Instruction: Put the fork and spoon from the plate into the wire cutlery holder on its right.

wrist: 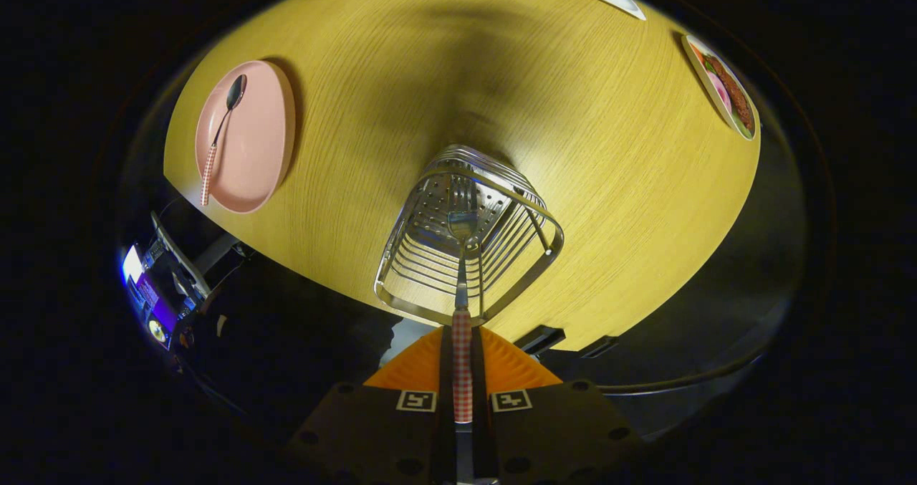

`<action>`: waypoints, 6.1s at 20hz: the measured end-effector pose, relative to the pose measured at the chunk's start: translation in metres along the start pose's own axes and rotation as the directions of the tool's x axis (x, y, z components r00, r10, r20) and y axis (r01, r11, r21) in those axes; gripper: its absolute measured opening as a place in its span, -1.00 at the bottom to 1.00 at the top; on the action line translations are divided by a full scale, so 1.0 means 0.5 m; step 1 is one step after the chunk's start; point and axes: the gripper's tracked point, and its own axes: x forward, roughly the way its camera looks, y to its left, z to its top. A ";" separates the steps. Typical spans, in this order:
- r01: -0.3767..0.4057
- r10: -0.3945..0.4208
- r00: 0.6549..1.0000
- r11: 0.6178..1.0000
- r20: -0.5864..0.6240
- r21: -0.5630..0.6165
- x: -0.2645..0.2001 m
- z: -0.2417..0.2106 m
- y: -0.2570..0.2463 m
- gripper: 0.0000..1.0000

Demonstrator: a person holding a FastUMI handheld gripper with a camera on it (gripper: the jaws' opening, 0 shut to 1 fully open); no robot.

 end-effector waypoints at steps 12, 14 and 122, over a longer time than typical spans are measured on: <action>-0.065 0.053 0.935 0.998 0.351 0.021 -0.095 -0.021 0.029 -0.51; -0.090 0.071 0.893 0.996 0.445 0.022 -0.136 -0.020 0.058 -0.51; -0.280 0.276 0.928 0.960 0.251 -0.020 -0.109 -0.040 -0.015 0.69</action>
